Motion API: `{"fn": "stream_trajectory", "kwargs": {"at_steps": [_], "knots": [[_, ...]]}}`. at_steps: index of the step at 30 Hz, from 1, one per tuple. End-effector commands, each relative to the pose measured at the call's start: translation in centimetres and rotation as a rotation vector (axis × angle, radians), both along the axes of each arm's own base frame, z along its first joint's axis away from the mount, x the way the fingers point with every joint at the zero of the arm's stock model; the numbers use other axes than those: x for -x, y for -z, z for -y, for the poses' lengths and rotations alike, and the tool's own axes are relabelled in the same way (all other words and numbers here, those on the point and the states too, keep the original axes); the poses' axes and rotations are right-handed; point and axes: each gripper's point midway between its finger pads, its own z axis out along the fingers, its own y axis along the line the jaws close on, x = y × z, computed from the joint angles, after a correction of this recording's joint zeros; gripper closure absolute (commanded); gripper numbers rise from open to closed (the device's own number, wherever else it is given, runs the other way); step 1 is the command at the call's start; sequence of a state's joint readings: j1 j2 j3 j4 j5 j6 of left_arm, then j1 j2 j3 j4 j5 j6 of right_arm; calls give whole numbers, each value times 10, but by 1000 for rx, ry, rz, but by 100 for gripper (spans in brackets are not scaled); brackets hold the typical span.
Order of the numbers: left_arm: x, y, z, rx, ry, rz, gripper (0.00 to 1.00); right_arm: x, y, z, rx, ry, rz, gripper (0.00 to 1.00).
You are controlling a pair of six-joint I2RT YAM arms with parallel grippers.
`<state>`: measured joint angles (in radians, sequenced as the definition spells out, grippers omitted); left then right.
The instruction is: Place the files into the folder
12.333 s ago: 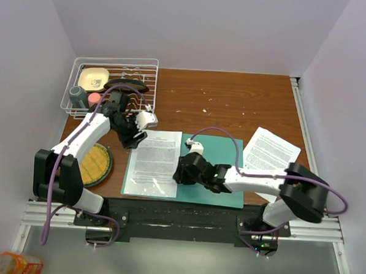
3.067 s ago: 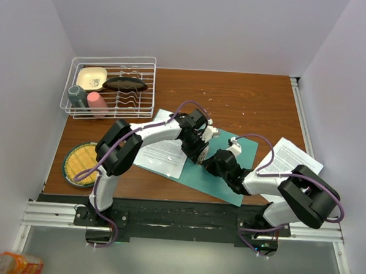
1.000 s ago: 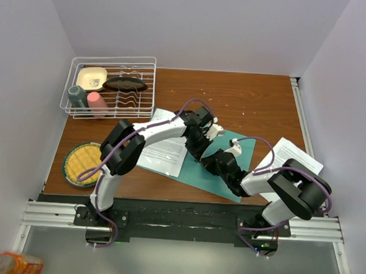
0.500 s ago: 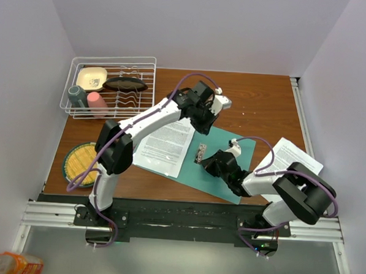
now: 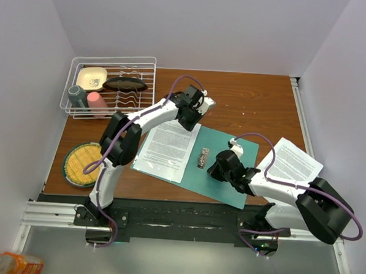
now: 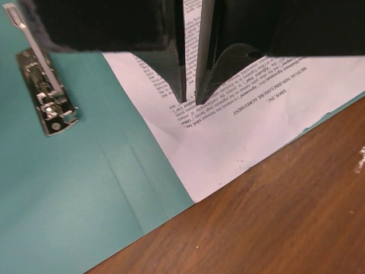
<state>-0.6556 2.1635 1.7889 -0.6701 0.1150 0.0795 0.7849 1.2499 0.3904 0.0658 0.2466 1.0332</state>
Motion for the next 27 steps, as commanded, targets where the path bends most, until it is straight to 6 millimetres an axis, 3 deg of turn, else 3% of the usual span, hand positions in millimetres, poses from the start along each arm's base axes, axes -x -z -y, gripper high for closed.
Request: {"fn": "stream_trajectory", "kwargs": {"at_steps": [1, 7, 12, 17, 22, 27], "knots": [[-18, 7, -2, -42, 0, 81, 84, 11, 1, 6, 66, -53, -63, 100], [-6, 25, -25, -102, -22, 62, 86, 4, -44, -25, -51, -154, 7, 100], [3, 28, -32, -108, -36, 44, 87, -9, -77, -50, -165, -211, 110, 100], [12, 31, -37, -120, -44, 20, 87, -17, -79, -70, -202, -225, 97, 100], [16, 31, -41, -124, -49, 11, 87, -22, -65, -70, -175, -205, 73, 100], [22, 30, -45, -129, -45, 3, 88, -36, -70, -63, -125, -155, 113, 100]]}}
